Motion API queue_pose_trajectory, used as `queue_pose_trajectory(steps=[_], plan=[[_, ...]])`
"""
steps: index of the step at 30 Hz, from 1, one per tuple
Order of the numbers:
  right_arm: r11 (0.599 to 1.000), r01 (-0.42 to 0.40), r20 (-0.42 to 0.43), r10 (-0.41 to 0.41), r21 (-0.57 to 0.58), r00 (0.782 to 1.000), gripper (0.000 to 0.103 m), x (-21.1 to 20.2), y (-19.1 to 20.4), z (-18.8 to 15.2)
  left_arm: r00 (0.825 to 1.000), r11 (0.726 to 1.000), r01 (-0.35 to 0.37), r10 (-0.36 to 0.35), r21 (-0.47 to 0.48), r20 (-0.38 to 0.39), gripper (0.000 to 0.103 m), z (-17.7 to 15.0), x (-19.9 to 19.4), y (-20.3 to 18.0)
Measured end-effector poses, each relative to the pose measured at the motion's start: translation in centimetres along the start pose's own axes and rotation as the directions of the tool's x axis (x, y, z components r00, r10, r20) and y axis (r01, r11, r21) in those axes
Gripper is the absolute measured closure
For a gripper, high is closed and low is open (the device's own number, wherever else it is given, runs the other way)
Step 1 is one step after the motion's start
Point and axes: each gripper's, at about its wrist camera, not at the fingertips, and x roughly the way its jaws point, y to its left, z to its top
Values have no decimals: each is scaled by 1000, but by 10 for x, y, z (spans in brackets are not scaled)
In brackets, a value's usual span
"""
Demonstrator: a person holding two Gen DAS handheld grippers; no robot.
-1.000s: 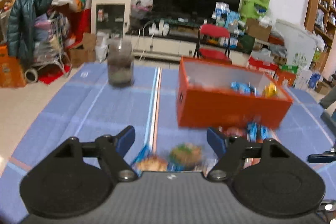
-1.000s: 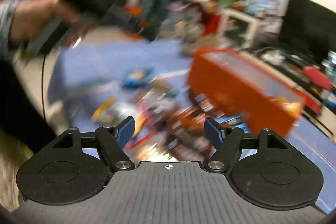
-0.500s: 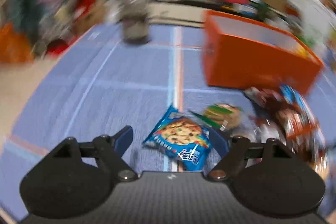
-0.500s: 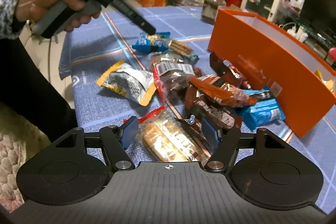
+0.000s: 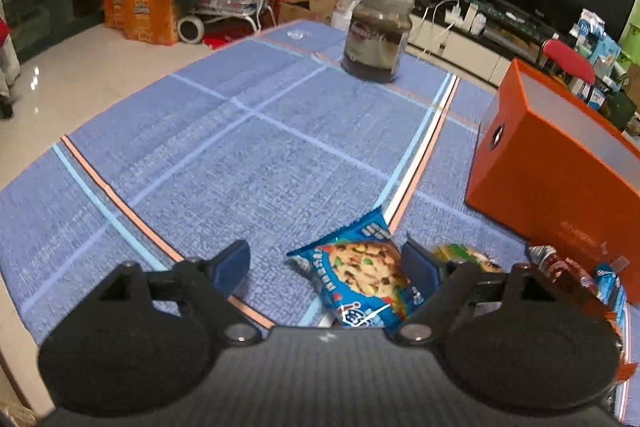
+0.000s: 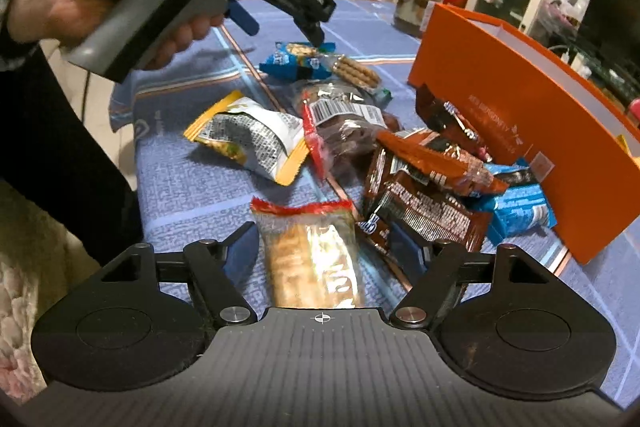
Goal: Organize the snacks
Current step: 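Move both grippers back toward the remaining snack pile, then grasp the blue cookie bag with the left gripper while the right grasps the wafer bag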
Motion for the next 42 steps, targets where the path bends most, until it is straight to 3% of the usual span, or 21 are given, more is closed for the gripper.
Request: queue_pose_trajectory(steps=[8,11,16,18,23,30,34,39,42], plan=[[1000,18,-8,-17,13,1000,60,-4,0,-1,999,998,39,-41,-55,-27,19,1,9,0],[1000,14,-22,-14,0,1000,61,-6,3,-3,997,997,64,-65,-32,-41,19,-1,11,-3],[1000,8,-33,-8,8,999,70,-3,3,-2,999,999,40,-40,7,-27,19,-3,14,-10],[1000,1,-33,0,25,999,71,-3,1,-3,998,999,54,-54,7,-27,29,-1,15,-6],[994,-21,-34,25,111,999,71,-1,-7,-5,991,989,129,-126,71,-44,41,-1,13,-3],[980,-8,-47,18,199,999,71,1,-9,-5,986,981,161,-154,107,-68,42,0,12,-1],[974,35,-70,-20,223,997,71,2,-4,-2,985,981,159,-151,111,-81,26,0,10,7],[962,110,-102,-86,250,991,69,3,5,3,992,986,100,-88,131,-89,7,-2,13,12],[949,134,-111,-106,285,988,68,5,8,5,993,988,91,-79,128,-91,7,1,15,14]])
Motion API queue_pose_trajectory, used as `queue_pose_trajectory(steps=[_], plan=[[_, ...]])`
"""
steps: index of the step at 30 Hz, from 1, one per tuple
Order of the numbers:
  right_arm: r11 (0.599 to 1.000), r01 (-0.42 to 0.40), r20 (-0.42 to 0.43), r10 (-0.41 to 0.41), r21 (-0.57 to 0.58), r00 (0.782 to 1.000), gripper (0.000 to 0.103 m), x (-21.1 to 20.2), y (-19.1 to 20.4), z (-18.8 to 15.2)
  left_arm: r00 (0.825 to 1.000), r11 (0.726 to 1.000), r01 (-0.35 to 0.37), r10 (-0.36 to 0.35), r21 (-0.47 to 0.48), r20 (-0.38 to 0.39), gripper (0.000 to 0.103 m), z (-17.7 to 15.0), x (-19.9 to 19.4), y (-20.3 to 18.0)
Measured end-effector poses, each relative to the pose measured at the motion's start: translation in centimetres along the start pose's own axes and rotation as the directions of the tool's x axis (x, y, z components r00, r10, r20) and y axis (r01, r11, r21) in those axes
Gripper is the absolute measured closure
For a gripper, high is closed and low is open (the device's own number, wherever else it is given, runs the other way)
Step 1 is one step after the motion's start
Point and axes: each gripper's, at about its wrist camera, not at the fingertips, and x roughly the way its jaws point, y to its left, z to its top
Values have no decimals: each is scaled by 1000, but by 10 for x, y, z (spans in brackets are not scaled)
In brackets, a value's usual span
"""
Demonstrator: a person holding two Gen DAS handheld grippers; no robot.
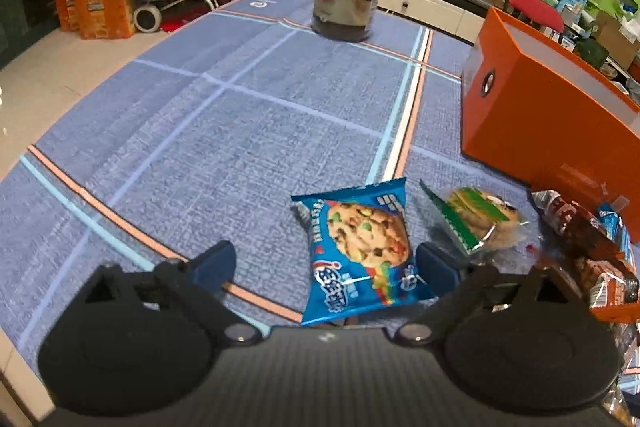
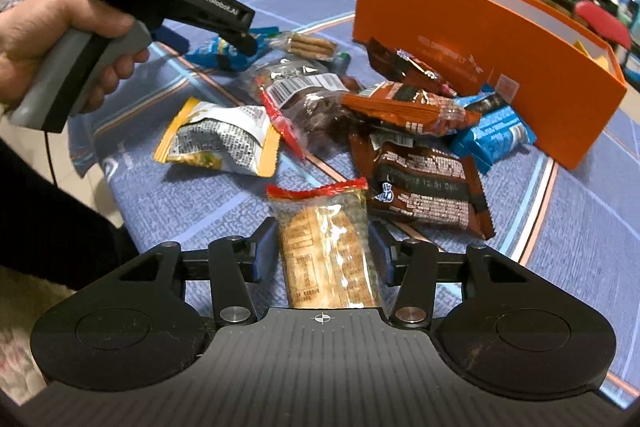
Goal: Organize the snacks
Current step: 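Grasp the blue cookie bag with the left gripper while the right grasps the wafer bag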
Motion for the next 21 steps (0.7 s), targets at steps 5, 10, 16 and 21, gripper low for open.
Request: queue_pose_trajectory(steps=[5,10,16,21], plan=[[999,23,2,-23,37,1000,68,-1,8,-2,1000,1000,29,-29,11,5,7,0,-1,3],[997,33,9,-34,65,999,68,-2,13,-4,994,994,112,-112,5,15,8,-2,-3,3],[986,93,43,-100,137,994,65,-2,21,-9,995,995,91,-92,36,30,17,-5,-5,0],[984,97,51,-106,148,993,65,-2,20,-10,998,990,17,-25,140,50,37,-7,-2,-8]])
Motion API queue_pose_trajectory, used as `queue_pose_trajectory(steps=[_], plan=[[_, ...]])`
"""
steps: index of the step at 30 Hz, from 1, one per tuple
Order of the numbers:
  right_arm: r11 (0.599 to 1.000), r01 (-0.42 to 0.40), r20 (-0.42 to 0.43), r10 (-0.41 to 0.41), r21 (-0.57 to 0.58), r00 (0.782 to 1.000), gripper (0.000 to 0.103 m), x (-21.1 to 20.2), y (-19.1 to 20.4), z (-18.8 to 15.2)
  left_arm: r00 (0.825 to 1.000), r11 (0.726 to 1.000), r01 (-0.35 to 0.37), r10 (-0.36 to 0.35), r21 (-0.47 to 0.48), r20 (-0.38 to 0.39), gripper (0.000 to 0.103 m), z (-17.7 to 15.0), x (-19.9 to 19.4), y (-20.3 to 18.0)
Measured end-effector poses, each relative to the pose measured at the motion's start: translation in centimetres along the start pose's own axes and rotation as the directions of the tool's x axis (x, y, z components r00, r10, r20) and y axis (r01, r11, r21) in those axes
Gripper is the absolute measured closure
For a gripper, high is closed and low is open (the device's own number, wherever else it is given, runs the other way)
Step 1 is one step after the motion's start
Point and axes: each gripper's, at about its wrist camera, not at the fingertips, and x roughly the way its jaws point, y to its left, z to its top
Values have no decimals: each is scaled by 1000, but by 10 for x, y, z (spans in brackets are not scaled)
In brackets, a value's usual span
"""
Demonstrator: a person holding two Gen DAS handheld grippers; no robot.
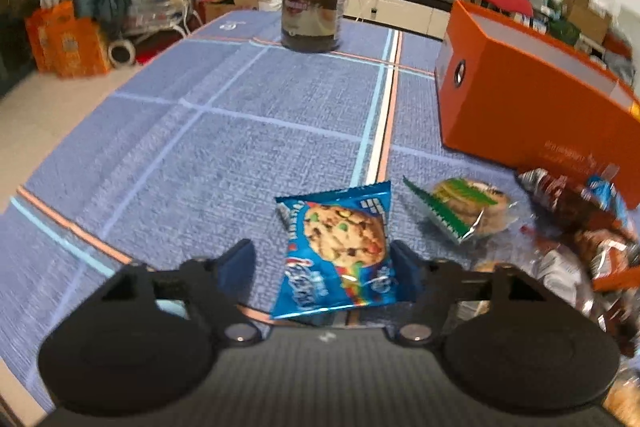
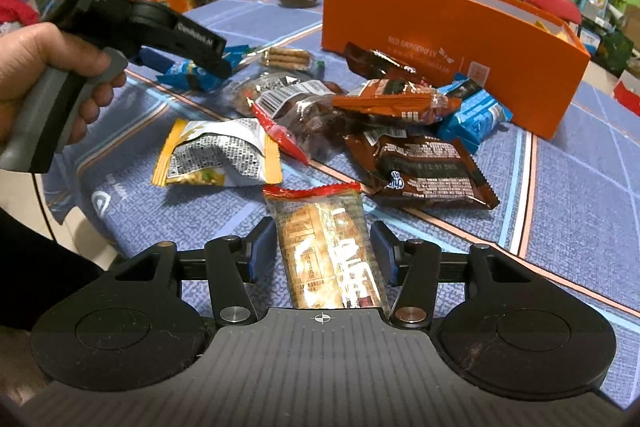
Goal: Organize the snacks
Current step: 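Grasp the blue cookie bag with the left gripper while the right grasps the wafer bag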
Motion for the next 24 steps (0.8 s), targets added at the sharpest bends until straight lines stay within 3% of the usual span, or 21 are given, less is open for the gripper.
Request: queue_pose_trajectory(steps=[11,15,24], plan=[[1000,-7,-4,7,6,1000,62,1,-2,1,1000,999,-9,9,39,1,36,2,6,-9],[1000,-16,-11,16,-2,1000,75,0,0,2,1000,998,0,0,56,-4,49,3,3,-15],[1000,-14,-15,14,-17,1000,80,0,2,3,1000,998,20,-18,60,-21,52,5,1,-14]])
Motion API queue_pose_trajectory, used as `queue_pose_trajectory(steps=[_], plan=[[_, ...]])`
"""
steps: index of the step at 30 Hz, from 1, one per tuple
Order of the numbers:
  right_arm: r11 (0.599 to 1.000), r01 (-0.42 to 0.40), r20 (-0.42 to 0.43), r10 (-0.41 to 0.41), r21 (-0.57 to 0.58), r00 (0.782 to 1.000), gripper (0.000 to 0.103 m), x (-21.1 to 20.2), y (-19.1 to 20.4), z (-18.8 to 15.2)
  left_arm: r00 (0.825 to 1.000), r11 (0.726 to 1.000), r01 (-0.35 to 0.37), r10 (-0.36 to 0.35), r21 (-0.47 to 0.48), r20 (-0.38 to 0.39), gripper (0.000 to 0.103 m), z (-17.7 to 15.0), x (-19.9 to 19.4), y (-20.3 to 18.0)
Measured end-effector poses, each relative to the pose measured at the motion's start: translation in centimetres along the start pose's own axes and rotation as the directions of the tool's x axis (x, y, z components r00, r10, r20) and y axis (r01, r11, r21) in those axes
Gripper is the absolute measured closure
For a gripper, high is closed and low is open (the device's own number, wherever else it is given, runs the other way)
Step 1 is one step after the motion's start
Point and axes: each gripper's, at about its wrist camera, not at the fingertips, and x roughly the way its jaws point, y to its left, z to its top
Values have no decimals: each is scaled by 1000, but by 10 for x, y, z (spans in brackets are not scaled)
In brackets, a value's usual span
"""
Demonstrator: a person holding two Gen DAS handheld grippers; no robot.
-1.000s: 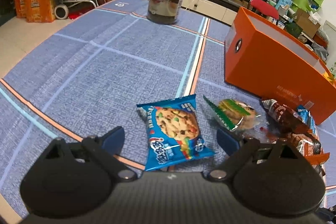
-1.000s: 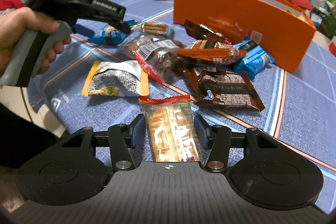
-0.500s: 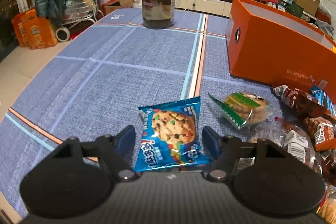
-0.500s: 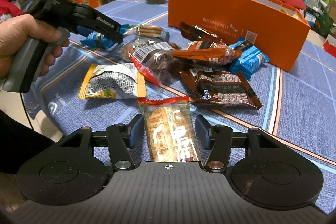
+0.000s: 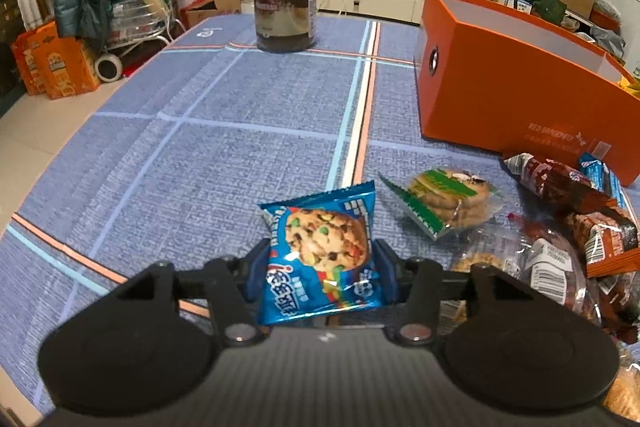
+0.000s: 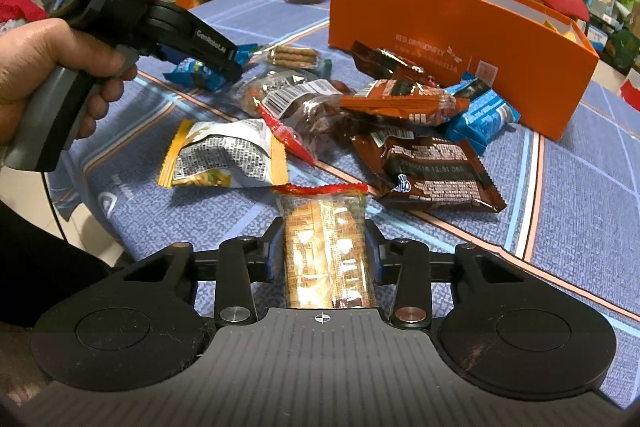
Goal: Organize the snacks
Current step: 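Grasp the blue cookie bag with the left gripper while the right grasps the wafer bag, then carry both bags over the orange box and open both grippers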
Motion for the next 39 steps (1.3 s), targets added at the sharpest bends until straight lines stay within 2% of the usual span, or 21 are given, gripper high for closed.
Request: queue_pose_trajectory(steps=[5,20,39], plan=[[1000,4,2,-4,-12,1000,81,0,1,0,1000,1000,8,-8,9,7,52,1,-5,-2],[1000,3,3,-2,-29,1000,81,-2,1,0,998,996,-52,50,67,33,52,0,-12,-8],[997,28,27,-26,-77,999,81,-9,12,5,995,995,-68,63,75,75,52,5,-30,-3]])
